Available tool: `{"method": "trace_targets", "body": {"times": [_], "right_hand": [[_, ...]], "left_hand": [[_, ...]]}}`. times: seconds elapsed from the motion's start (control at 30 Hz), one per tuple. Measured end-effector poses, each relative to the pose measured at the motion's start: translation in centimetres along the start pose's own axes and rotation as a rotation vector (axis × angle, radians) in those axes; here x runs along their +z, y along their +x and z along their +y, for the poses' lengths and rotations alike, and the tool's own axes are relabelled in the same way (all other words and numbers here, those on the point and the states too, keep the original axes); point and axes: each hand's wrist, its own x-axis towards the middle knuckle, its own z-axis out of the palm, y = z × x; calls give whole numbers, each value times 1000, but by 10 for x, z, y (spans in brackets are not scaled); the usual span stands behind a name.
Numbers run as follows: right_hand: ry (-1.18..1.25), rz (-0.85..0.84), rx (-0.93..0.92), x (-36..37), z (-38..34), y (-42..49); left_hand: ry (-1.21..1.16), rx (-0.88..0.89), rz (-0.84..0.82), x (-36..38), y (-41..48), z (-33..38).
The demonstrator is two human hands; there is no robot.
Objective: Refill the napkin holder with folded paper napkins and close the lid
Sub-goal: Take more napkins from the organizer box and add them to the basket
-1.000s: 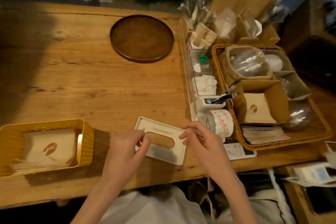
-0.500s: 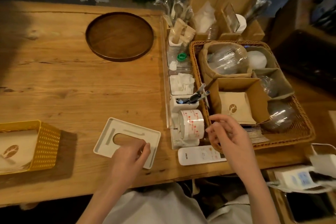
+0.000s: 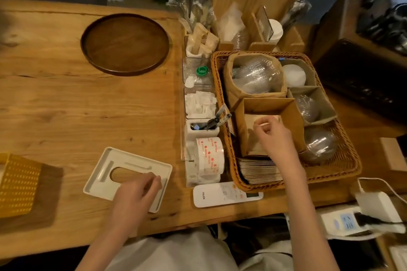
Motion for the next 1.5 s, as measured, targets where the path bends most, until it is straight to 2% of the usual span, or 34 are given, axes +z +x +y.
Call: {"method": "trace_targets", "body": {"times": [0.13,0.43,0.63,1.13,1.23,1.5], "right_hand": [[-186,-158,78,19,2,20],[-254,-78,114,28,1,24],[-350,-117,120,24,3,29],[-341,58,-1,24,16,27],[-435,121,-60,29,14,19],[-427,278,-83,27,12,11]], "left_hand": [[-47,-32,-8,-4,5,3],[-142,-43,7,-7,16,13],[-159,-36,5,-4,19,22],[-136,-20,12,3,15,26],[-132,-25,31,1,13,25],[-140,-15,50,-4,7,30]]}}
